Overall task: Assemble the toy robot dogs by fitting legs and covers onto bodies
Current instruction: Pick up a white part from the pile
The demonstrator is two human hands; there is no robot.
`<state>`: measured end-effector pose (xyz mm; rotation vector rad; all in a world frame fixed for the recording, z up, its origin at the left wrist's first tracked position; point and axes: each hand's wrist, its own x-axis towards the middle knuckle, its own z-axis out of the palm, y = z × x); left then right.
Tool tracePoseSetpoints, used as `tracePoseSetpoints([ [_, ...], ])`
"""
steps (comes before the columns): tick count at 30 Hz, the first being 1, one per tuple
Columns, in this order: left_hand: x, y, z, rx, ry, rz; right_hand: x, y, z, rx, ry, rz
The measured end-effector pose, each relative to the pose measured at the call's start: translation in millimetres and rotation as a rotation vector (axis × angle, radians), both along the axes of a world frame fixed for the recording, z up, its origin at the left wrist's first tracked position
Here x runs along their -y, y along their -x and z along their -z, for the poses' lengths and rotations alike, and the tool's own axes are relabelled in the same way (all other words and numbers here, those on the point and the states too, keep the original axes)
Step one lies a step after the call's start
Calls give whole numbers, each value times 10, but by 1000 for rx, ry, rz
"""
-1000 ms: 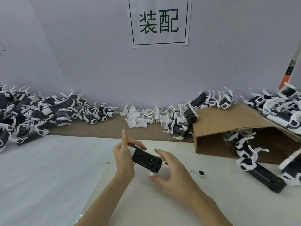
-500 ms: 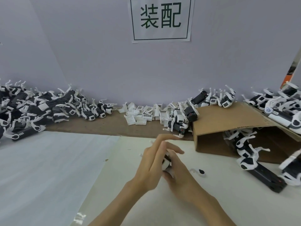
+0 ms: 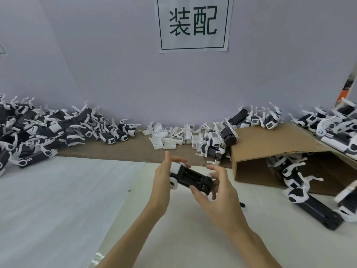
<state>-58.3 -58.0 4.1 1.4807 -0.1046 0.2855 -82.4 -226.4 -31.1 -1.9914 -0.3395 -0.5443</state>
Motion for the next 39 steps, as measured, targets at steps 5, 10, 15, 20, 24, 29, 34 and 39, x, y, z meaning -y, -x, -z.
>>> tracePoseSetpoints([
  [5, -3, -85, 172, -142, 261, -253, -94, 112, 23, -7, 126, -91],
  [10, -276, -215, 216, -373, 405, -153, -282, 27, -23, 41, 211, -76],
  [15, -508, -429, 271, -343, 321, -96, -389, -383, -156, -143, 145, -127],
  [20, -562, -602, 459, -253, 403, -369, -672, -1138, -216, -235, 69, -133],
  [24, -537, -691, 544, -216, 380, -417, -823, -1914, -268, -248, 472, 28],
  [29, -507, -709, 586, -195, 289, -406, -790, -2436, -260, -278, 1096, 270],
  [34, -499, -678, 543, -179, 300, -393, -765, -2430, -146, -206, 995, 361],
  [39, -492, -638, 504, -175, 266, -361, -673, -1972, -210, -52, 364, 202],
])
